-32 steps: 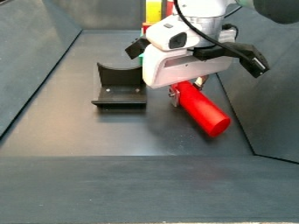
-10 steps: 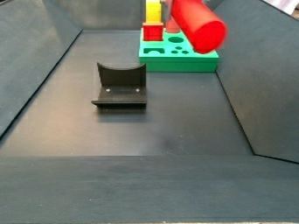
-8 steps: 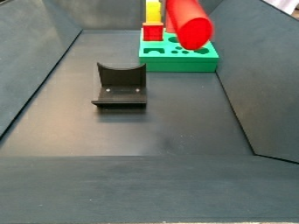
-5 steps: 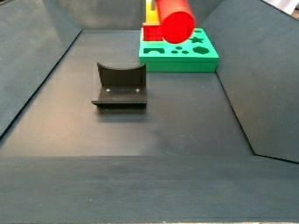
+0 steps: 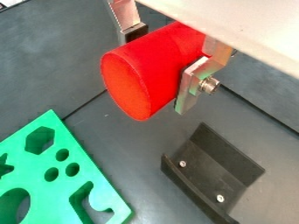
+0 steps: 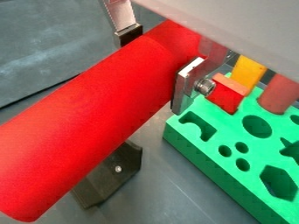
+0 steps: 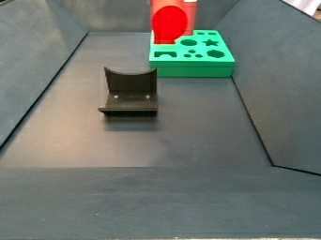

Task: Pick up the round object. Move up. Place the round object on the fixture. Regrasp the round object. Move to above the board. Insert the round object.
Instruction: Place the round object on the fixture.

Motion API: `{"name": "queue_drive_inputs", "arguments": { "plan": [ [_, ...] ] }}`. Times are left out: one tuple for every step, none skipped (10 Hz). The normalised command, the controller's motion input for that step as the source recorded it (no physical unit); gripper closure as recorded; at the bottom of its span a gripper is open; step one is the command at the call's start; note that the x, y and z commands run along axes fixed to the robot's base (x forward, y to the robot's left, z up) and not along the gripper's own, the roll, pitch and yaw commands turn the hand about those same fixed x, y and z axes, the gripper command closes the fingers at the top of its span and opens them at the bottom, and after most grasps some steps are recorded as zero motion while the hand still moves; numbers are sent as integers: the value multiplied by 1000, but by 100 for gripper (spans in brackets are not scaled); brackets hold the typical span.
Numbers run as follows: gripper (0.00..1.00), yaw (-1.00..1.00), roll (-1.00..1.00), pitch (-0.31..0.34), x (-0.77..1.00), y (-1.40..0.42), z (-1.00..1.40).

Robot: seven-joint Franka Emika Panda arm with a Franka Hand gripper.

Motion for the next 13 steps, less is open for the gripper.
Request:
{"name": "queue_drive_inputs", "arguments": {
  "plan": [
    [100,-43,-1000,80,1000,-197,-498],
    [100,-49,-1000,78,1000,-161,-521],
    [100,-55,-1000,72,963,-62,-317],
    [100,-58,-1000,74,911,-39,-210],
    [100,-64,-1000,94,778,0,-88],
    [100,-70,-1000,103,696,20,-59],
    [100,-81,-1000,112,599,28,-46],
    [100,-88,-1000,116,553,31,-40],
    [100,-105,-1000,124,461,38,-26],
    [100,-121,-1000,133,394,40,-23],
    [100,-140,-1000,140,332,43,-20],
    [100,-178,-1000,150,251,44,-19],
    [100,-195,-889,138,196,47,-17]
  ]
}}
